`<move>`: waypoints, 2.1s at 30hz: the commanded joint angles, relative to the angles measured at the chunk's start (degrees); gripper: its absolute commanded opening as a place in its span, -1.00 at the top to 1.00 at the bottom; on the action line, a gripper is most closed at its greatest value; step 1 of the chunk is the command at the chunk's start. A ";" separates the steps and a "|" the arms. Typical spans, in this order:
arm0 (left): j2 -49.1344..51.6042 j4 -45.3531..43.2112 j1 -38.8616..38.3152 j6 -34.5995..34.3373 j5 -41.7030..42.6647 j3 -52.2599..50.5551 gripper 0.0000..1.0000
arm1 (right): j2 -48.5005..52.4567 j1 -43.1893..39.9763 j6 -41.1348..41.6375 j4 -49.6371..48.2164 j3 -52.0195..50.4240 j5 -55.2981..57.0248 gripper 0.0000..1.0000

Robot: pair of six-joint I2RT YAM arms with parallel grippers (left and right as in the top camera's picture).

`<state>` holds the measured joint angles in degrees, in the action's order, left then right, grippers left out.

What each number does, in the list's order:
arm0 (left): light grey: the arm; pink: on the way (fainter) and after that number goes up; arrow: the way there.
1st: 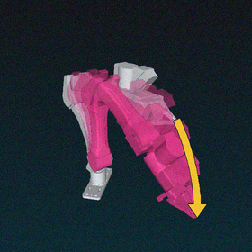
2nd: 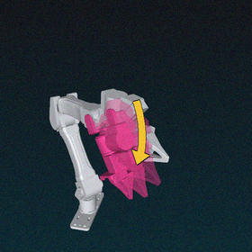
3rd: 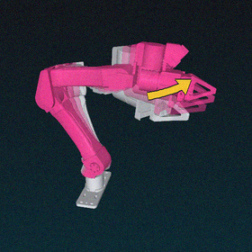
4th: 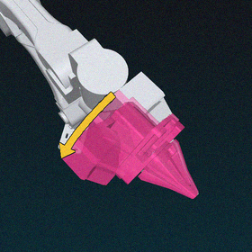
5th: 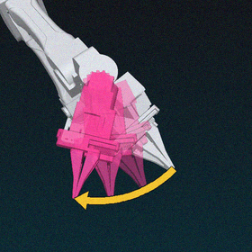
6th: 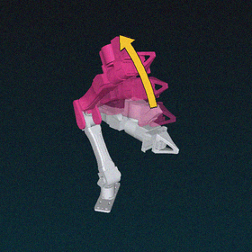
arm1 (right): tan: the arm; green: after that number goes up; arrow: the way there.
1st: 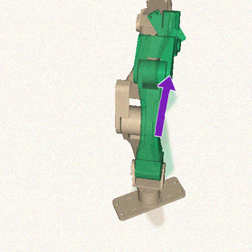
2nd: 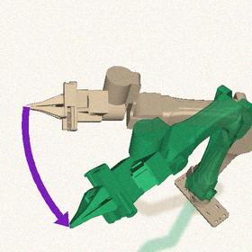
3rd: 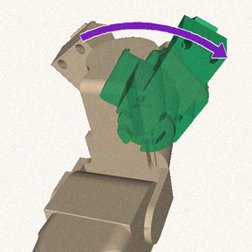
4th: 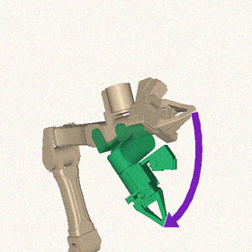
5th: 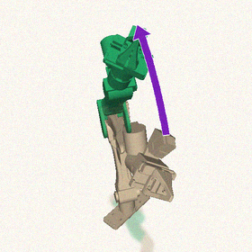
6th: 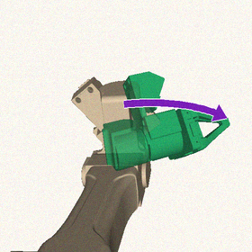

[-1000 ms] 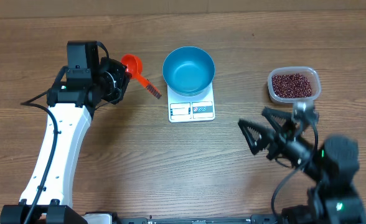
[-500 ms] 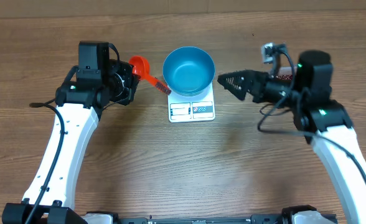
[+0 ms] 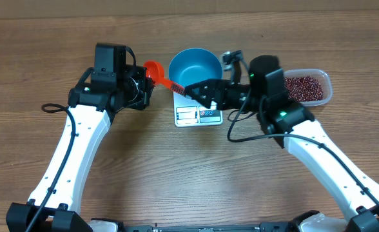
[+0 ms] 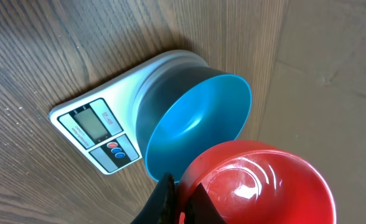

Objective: Scoop item into bowl and weigh 150g on scale
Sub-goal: 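Grasp scoop handle with right gripper and release left gripper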

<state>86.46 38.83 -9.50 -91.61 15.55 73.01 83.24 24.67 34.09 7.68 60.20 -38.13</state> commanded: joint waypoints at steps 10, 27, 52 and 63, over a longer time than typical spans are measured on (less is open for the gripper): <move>0.44 0.15 -4.15 -1.88 -0.96 0.17 0.91 | -0.17 7.56 1.09 -2.93 1.16 15.13 0.06; 0.44 0.20 -5.60 -2.25 -0.48 0.17 0.92 | -0.17 7.91 1.11 -2.82 1.16 16.68 0.93; 0.44 -5.11 -1.66 35.67 -1.11 0.17 -0.99 | -0.79 1.97 0.92 5.75 1.46 24.13 0.93; 0.44 -8.96 -1.62 66.69 -1.14 0.17 -0.99 | -3.93 -7.23 -6.05 21.46 8.13 23.52 0.93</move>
<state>86.46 30.39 -11.14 -36.71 14.72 73.01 82.19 20.21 30.74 27.75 64.77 -14.81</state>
